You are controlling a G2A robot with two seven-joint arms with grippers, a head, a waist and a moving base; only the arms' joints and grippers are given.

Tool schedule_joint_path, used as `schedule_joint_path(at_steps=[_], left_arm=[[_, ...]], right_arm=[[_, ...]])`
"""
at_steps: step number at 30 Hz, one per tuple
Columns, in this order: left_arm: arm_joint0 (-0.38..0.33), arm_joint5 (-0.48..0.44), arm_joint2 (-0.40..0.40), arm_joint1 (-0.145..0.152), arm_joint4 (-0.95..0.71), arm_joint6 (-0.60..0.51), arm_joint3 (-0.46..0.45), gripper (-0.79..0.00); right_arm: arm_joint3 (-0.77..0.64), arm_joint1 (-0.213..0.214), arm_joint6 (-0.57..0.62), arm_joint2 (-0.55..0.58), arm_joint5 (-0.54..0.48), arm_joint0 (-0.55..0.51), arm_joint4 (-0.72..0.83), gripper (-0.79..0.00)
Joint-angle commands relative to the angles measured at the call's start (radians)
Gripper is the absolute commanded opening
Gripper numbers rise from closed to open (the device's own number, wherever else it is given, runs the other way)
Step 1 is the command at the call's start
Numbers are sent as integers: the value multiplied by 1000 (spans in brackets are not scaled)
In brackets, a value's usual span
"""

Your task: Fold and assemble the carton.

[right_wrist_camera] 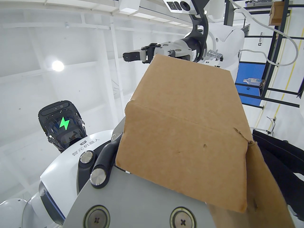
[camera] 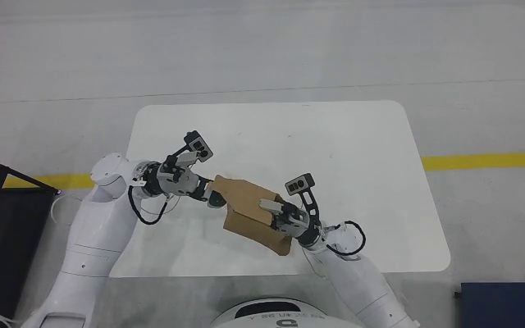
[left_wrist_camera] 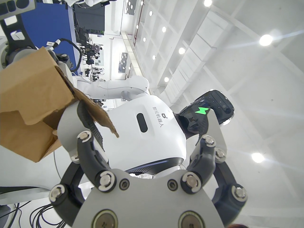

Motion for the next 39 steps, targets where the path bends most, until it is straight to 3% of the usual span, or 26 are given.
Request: schedule_joint_path(at_steps=[1,6,18,33,36,38,39], left_arm=[[5,-3,-23,5,-2,0,-2,0],[10,-8,-48,11,-18,4,16,0],[-7,-20,33,2,-44,-13,54,0],[-10,-34,63,8,-6,-13,35,0],[-14,-37,69,11,35,-2,40,-179],[-19,-48,71,14,65,-5,37,-394],[-20,-52,71,15,81,-8,37,-406]], right_arm=[[-3,1,0,0,1,-1,1,-785],[-11,3,-3,-9,10,1,-7,-785],[-46,10,-21,-24,11,-3,-36,-785],[-43,15,-40,-38,5,3,-39,-785],[-35,15,-43,-41,3,9,-37,-785],[-32,16,-42,-43,3,12,-37,-785],[-31,16,-41,-44,2,13,-37,-785]])
